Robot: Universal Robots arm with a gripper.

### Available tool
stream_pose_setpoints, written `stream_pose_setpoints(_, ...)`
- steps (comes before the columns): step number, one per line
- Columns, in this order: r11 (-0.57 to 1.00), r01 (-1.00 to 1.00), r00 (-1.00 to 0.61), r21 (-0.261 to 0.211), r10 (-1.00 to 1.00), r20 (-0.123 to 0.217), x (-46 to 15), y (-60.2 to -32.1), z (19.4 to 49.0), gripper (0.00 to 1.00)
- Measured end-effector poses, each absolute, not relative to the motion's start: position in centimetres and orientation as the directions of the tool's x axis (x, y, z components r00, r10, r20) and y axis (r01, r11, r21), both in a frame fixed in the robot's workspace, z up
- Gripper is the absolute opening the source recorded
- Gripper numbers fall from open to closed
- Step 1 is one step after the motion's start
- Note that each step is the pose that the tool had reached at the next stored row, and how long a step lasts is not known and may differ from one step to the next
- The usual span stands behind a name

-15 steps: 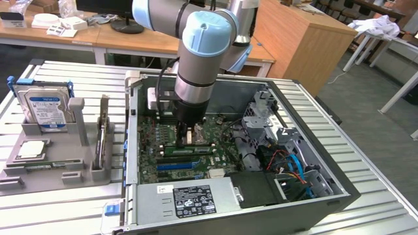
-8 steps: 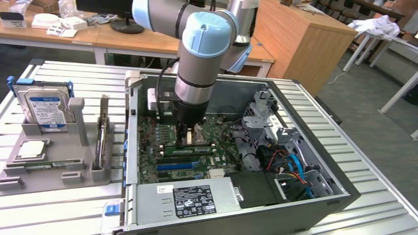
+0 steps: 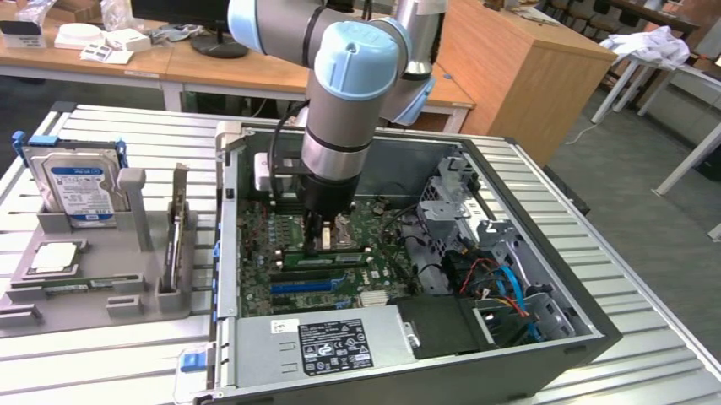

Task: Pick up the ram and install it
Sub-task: 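Press down the ram until it locks into place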

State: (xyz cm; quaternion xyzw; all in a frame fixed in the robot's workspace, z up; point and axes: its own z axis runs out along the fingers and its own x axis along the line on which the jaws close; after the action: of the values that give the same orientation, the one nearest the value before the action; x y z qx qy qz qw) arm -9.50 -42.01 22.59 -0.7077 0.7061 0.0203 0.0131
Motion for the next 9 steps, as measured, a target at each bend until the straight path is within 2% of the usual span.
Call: stream_pose_setpoints(9, -0.002, -1.000, 0.002, 0.010, -0.999, -0.047, -9.51, -42.01, 22.46, 0.11)
